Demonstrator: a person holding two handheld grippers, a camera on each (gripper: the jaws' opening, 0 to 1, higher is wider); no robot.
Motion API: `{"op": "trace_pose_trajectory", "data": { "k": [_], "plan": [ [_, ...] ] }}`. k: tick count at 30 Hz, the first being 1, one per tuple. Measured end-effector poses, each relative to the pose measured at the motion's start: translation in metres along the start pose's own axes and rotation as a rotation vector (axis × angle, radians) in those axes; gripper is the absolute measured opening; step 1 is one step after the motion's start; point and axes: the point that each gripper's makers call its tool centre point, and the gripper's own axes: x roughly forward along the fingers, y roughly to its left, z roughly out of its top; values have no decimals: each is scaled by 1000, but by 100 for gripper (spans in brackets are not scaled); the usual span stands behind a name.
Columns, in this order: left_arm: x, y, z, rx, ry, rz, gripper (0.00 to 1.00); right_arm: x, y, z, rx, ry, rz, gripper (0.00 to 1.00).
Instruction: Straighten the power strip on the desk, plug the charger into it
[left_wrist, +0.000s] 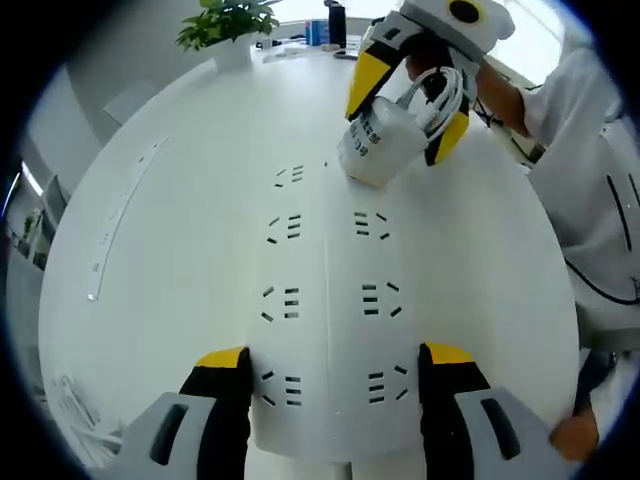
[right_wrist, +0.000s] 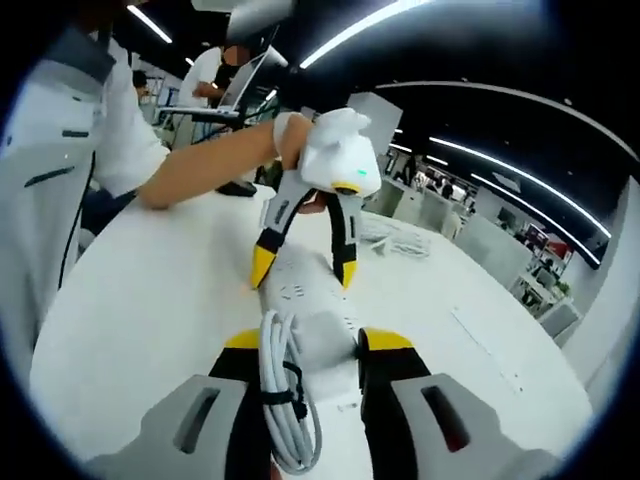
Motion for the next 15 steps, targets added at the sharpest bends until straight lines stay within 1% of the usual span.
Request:
{"op": "trace_pose_trajectory", "data": {
  "k": [2,3,6,7,8,10,13,15],
  "plan": [
    [0,0,0,0,2,0,69,2,-6,-3,90,7,-9,29],
    [0,0,0,1,3,0,69,3,-8,-1,104,-14,-3,28],
    [0,1,0,3,0,0,69,3,-5,-2,51,7,19,27],
    [0,1,0,3,0,0,69,2,-3,-2,14,10,30,27],
    [0,1,0,4,1,0,69,2,-1,-2,-30,-6,43,26],
    [0,1,-1,4,3,0,69,1,-4,-4,29,-17,34,26],
    [0,2,-1,5,4,0,69,2,-7,-4,41,-31,34,25],
    [0,2,-1,5,4,0,69,2,-6,-4,35,-14,31,25]
  ]
}}
